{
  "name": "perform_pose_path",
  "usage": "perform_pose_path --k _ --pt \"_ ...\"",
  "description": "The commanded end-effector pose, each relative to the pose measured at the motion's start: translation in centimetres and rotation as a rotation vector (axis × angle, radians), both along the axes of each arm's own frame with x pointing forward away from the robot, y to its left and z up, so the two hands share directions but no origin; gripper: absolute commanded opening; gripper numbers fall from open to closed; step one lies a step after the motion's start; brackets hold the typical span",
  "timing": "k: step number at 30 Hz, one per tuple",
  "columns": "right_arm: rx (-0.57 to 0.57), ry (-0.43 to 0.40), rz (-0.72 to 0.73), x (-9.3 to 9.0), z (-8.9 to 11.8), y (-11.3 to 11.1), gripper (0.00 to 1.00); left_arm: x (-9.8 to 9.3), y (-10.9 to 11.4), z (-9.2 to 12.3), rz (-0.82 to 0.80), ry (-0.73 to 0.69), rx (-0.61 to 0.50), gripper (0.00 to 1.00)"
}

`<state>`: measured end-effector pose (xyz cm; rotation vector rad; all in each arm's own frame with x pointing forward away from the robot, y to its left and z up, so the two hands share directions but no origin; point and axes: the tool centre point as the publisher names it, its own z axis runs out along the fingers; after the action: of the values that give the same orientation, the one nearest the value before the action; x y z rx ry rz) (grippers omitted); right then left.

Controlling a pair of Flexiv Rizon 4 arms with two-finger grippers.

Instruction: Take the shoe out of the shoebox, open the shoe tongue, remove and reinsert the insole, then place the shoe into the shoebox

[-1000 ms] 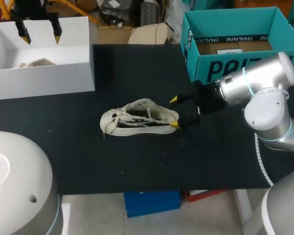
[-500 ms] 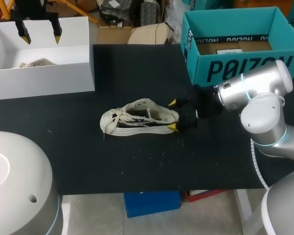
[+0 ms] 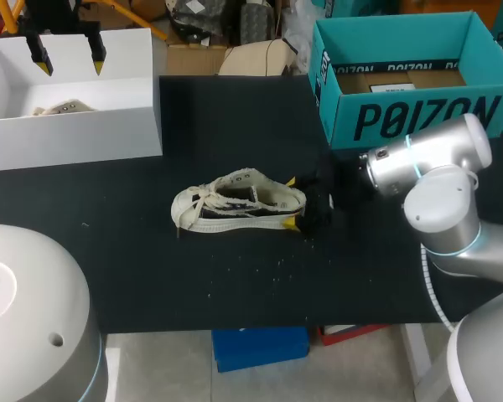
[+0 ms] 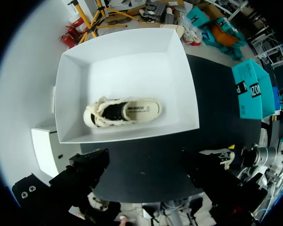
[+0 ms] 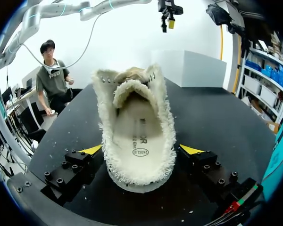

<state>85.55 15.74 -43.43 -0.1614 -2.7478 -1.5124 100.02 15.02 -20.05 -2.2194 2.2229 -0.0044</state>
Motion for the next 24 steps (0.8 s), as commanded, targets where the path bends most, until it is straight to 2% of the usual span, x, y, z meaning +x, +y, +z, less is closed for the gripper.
perform_pose_path --k 1,3,4,5,13,18,23,24 --pt "0.007 0.0 0.0 0.1 -0.4 0.3 1.0 0.0 0.0 0.0 0.001 0.001 0.001 1.0" --pt "0.015 0.004 0.017 0.1 -0.6 0.5 1.0 0.0 0.0 0.0 0.001 0.001 0.001 1.0" --pt "0.007 0.003 0.029 0.0 -0.7 0.6 0.36 0.0 0.0 0.0 0.001 0.001 0.001 1.0" --pt "0.007 -0.002 0.038 0.0 -0.8 0.6 0.0 0.0 0.0 0.0 0.001 0.001 0.001 1.0" --pt "0.007 -0.002 0.038 0.0 -0.8 0.6 0.0 0.0 0.0 0.0 0.001 0.001 0.001 1.0" --pt "0.007 -0.002 0.038 0.0 -0.8 0.6 0.0 -0.7 -3.4 2.4 -0.001 -0.045 0.016 1.0" --pt "0.007 -0.002 0.038 0.0 -0.8 0.6 0.0 -2.5 -7.6 3.3 0.013 -0.023 0.054 1.0" --pt "0.007 -0.002 0.038 0.0 -0.8 0.6 0.0 -3.0 -8.4 3.3 0.007 -0.028 0.035 1.0"
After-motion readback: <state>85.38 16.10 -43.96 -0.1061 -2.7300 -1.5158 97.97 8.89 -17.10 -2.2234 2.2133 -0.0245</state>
